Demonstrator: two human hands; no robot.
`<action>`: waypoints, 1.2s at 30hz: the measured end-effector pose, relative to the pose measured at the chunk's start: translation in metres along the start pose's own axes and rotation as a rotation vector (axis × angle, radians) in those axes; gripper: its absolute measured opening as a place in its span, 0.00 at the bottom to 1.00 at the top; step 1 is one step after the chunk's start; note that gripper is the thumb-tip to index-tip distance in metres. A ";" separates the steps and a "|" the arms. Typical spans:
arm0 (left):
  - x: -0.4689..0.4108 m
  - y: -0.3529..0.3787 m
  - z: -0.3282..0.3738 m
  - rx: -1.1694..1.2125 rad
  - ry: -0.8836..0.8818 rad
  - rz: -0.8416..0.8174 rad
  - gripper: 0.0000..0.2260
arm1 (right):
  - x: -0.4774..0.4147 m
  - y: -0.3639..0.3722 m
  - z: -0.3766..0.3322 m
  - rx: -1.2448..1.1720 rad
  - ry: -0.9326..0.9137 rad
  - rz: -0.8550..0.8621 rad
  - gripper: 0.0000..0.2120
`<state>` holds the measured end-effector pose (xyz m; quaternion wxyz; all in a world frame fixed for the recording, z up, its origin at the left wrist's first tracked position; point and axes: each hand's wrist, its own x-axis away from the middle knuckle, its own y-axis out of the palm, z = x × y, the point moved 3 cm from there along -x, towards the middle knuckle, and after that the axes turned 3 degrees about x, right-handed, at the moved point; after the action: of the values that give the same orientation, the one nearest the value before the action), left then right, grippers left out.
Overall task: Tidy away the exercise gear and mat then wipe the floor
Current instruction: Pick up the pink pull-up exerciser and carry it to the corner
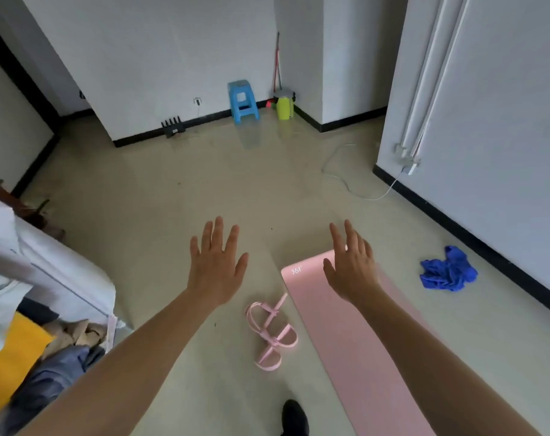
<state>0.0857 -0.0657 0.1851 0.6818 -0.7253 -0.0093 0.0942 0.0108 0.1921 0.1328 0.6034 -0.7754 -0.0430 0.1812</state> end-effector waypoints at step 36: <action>-0.271 0.744 -0.104 -0.061 0.810 -0.870 0.26 | -0.052 0.694 -0.072 -0.173 0.751 -0.859 0.32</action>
<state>-0.2502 -0.2587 -0.5129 0.5860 -0.6522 -0.0476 -0.4785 -0.1195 -0.0753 -0.5006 0.5312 -0.7459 -0.1514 -0.3721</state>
